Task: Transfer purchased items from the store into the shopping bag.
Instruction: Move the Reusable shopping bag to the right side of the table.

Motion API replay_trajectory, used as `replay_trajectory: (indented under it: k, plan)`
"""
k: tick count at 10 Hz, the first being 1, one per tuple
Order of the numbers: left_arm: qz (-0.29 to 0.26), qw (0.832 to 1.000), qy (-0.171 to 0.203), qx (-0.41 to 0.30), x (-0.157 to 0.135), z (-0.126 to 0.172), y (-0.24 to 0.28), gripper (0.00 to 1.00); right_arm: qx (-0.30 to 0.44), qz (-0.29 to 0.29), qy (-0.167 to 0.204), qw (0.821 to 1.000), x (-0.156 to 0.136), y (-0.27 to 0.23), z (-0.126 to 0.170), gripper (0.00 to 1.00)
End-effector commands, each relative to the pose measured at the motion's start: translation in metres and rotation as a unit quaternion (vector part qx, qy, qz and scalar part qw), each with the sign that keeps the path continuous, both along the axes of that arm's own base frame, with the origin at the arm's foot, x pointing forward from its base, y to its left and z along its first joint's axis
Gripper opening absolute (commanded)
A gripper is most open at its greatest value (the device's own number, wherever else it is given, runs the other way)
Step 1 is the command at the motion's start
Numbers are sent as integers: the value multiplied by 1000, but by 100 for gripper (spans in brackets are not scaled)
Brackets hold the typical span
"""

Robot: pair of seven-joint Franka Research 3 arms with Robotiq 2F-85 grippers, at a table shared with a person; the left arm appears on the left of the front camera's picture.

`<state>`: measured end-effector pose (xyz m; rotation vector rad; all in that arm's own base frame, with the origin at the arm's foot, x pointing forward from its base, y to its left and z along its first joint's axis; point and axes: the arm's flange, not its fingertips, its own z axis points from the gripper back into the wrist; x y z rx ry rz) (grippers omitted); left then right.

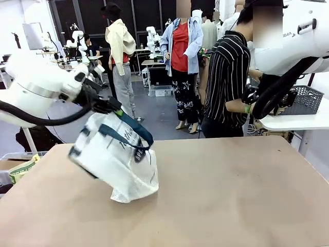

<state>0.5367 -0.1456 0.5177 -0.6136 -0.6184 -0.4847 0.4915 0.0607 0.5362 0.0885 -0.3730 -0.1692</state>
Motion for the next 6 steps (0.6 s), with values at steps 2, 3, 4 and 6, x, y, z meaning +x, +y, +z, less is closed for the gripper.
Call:
replay_trajectory:
  k: [2,3,4,6]
  plan:
    - [36,999,13,35,-1,65,57,0,-7,4,5,1000,-1,-2,-1,100]
    - [66,996,23,49,-2,81,76,0,-7,4,5,1000,-1,-2,-1,100]
    - [103,993,37,54,-7,95,91,0,-7,4,5,1000,-1,-2,-1,100]
    - [185,979,44,75,-26,128,135,0,-7,4,5,1000,-1,-2,-1,100]
